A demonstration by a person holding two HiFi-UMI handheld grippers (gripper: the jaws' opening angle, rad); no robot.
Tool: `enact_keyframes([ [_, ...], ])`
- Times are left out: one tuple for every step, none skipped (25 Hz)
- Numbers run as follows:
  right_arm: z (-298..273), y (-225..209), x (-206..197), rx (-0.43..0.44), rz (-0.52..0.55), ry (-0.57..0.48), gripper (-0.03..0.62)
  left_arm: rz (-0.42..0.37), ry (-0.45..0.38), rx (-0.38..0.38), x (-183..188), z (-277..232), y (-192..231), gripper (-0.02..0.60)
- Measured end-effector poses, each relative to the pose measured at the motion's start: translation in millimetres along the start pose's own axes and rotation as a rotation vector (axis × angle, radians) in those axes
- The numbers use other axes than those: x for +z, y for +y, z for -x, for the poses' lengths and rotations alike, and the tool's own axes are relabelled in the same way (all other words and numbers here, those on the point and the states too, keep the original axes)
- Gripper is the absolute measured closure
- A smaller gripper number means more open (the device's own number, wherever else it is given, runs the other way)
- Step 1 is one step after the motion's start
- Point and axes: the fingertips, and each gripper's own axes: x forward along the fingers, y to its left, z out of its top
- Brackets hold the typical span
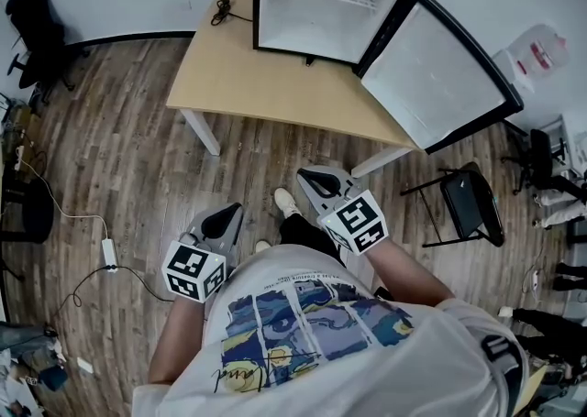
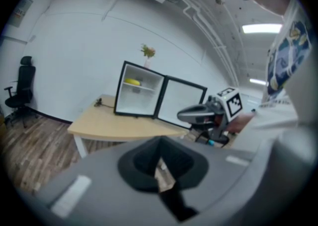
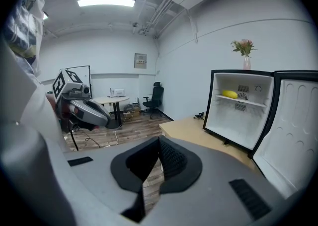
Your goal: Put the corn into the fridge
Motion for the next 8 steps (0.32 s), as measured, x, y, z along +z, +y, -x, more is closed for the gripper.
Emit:
enact_keyframes([
  [-2.2,-1.9,0.3,0.003,-0.001,0.002,0.583,0.002,0.001,0.001,1.0,-1.6,1.5,0.572],
  [-4.6,-3.9,0.9,0.006,-0.001,0.003,0.583,0.004,0.002,0.003,2.1,-3.3,3.2,0.572],
  [-7.2,-6.2,1.9,0.009,0.0,0.004,0.582,0.006,0.003,0.004,3.3,-5.1,5.2,0.572],
  [-9.8,-8.6,3.2,0.011,0.002,0.005,0.583,0.008,0.004,0.006,4.6,-7.0,7.5,0.572],
  [-12.5,-11.0,4.7,0.014,0.003,0.005,0.583,0.01,0.004,0.007,5.9,-8.9,9.9,0.572],
  [-15.2,-13.4,6.1,0.016,0.004,0.005,0.583,0.011,0.005,0.008,7.2,-10.8,12.1,0.572],
  [-17.9,-15.8,7.4,0.018,0.006,0.005,0.583,0.013,0.005,0.009,8.4,-12.6,14.3,0.572],
  [-20.6,-18.2,8.8,0.02,0.007,0.005,0.583,0.015,0.006,0.01,9.6,-14.4,16.4,0.572],
])
